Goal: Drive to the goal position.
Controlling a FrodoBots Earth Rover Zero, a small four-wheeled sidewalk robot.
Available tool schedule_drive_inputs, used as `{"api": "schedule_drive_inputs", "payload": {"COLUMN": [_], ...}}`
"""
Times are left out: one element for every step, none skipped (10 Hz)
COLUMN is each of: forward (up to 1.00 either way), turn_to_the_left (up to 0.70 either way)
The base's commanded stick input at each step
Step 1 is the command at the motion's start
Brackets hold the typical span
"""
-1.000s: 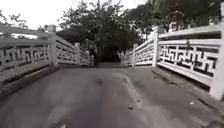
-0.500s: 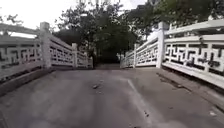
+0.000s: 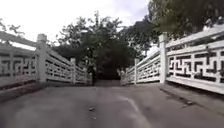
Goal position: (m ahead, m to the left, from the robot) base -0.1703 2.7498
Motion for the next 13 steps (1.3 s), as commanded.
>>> {"api": "schedule_drive_inputs", "payload": {"forward": [0.45, 0.45, 0.45, 0.45, 0.45, 0.45, 0.45, 0.45, 0.45, 0.45, 0.45, 0.45, 0.45], "turn_to_the_left": [0.16, 0.27, 0.27, 0.27, 0.00, 0.00, 0.00, 0.00, 0.00, 0.00, 0.00, 0.00, 0.00]}}
